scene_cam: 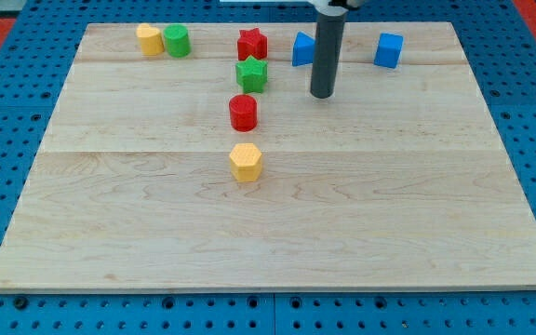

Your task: Move the blue cube towards the bottom

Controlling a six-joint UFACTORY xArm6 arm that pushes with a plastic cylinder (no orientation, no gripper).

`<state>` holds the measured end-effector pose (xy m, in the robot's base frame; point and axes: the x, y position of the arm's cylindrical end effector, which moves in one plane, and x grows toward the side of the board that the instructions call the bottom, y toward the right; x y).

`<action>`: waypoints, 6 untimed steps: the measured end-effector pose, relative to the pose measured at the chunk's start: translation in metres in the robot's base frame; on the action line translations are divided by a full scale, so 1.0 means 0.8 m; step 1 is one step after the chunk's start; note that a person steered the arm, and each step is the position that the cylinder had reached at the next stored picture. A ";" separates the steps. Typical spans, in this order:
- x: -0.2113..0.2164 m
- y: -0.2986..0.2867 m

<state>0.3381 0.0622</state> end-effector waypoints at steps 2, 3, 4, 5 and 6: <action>-0.125 0.041; -0.160 0.086; -0.159 0.154; -0.096 0.135; -0.021 0.116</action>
<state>0.3214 0.1548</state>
